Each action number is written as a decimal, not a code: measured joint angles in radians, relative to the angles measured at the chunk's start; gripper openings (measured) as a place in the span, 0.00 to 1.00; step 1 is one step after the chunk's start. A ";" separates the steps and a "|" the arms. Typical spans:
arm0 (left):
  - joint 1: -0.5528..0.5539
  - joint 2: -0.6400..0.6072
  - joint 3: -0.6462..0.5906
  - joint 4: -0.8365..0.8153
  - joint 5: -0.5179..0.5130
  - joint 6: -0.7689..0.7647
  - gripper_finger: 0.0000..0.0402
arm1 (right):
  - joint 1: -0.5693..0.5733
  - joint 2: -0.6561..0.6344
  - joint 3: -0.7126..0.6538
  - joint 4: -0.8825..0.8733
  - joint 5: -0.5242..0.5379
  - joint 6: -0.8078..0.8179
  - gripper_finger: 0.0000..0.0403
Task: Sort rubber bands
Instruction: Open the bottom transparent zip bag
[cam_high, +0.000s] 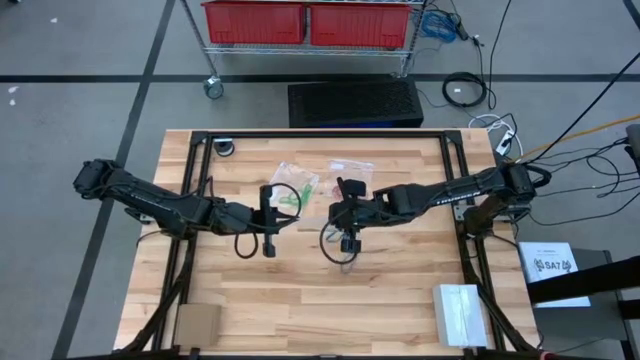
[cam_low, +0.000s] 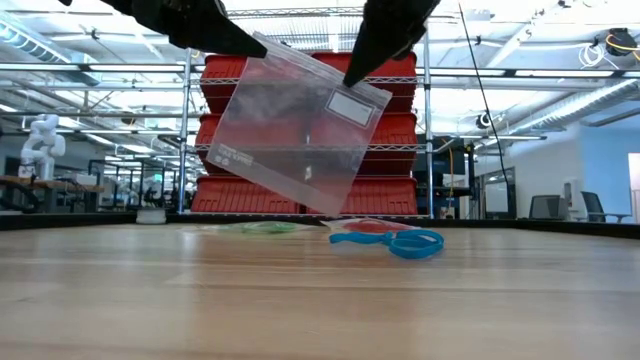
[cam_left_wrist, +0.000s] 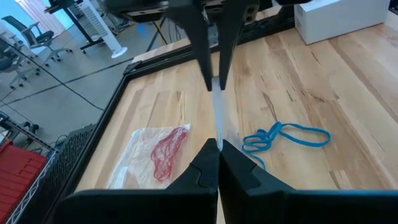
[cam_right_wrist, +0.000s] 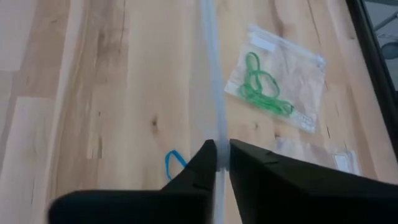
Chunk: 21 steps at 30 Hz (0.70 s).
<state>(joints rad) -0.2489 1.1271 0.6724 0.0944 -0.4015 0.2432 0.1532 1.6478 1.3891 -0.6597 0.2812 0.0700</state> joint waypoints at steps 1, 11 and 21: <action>0.000 0.000 0.000 0.000 0.000 0.000 0.00 | 0.003 0.000 0.000 -0.003 0.001 -0.003 0.03; 0.000 0.000 0.000 -0.006 0.000 0.000 0.00 | 0.006 0.000 0.001 -0.083 0.005 0.026 0.03; 0.001 0.000 0.000 -0.006 -0.002 0.000 0.00 | 0.007 -0.002 0.002 -0.161 0.006 0.106 0.03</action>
<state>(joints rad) -0.2481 1.1271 0.6724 0.0879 -0.4039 0.2432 0.1600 1.6459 1.3907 -0.8204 0.2874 0.1760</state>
